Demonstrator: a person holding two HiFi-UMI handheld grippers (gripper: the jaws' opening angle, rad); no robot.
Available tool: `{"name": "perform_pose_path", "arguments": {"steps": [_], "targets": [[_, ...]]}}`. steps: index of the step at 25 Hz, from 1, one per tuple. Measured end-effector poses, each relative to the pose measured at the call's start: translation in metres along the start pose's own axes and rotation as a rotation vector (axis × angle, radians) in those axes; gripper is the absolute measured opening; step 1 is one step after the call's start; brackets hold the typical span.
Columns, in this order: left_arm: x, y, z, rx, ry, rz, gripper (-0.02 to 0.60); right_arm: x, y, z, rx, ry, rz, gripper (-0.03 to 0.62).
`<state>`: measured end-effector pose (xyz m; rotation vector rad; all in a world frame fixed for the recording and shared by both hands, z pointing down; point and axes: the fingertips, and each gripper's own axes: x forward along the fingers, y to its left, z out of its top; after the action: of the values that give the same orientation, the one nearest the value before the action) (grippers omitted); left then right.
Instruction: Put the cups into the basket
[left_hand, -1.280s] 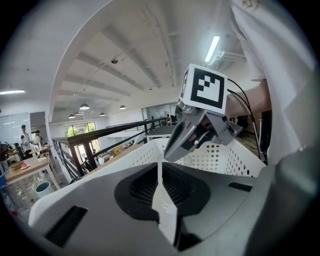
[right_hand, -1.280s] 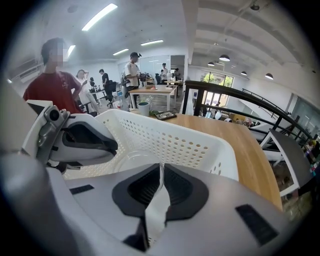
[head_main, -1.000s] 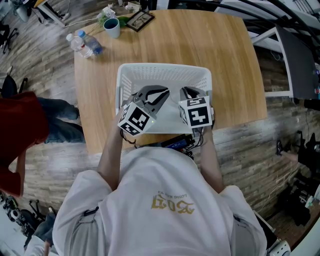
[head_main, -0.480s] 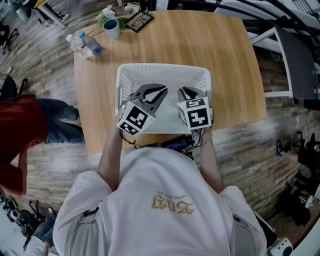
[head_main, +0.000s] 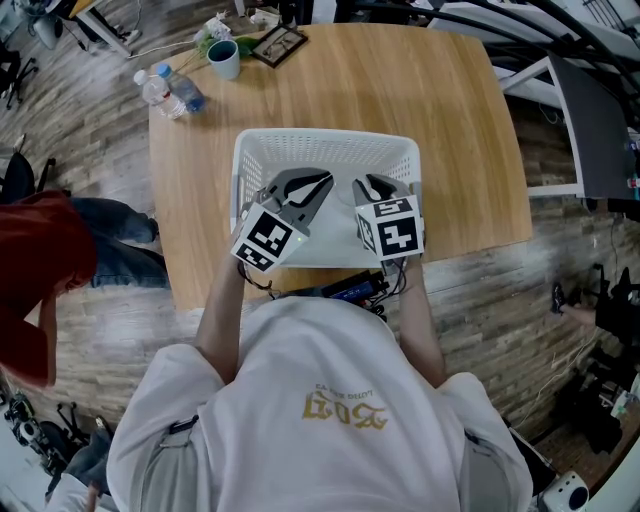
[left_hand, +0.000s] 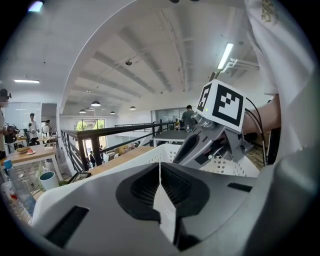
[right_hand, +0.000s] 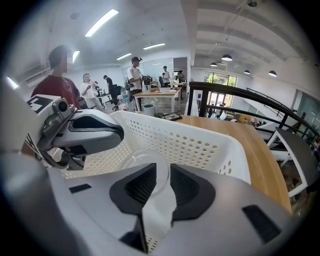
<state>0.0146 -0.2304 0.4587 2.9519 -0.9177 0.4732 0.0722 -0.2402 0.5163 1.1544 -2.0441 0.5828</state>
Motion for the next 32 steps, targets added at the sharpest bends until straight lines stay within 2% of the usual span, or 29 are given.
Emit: {"name": "perform_pose_path", "arguments": {"steps": [9,14,16,17,22,28,32], "targets": [[0.000,0.001,0.005,-0.005,-0.021,0.006,0.017,-0.006,-0.006,0.003,0.003,-0.031,-0.043,0.092],[-0.003,0.003,0.008,-0.036,-0.041,0.014,0.017,-0.014,-0.010,0.005,0.074,-0.070,-0.048,0.091],[-0.003,0.003,0.007,-0.039,-0.034,0.020,0.017,-0.017,-0.012,0.005,0.076,-0.079,-0.060,0.081],[-0.003,0.004,0.006,-0.041,-0.028,0.025,0.017,-0.019,-0.013,0.005,0.071,-0.084,-0.070,0.055],[-0.002,0.009,-0.002,-0.071,-0.002,0.076,0.017,-0.027,-0.016,0.012,0.046,-0.129,-0.110,0.011],[-0.009,0.018,0.000,-0.096,0.008,0.137,0.012,-0.032,-0.014,0.016,0.025,-0.150,-0.108,0.011],[-0.015,0.019,0.008,-0.096,-0.013,0.163,0.009,-0.037,-0.010,0.020,0.015,-0.188,-0.103,0.011]]}}
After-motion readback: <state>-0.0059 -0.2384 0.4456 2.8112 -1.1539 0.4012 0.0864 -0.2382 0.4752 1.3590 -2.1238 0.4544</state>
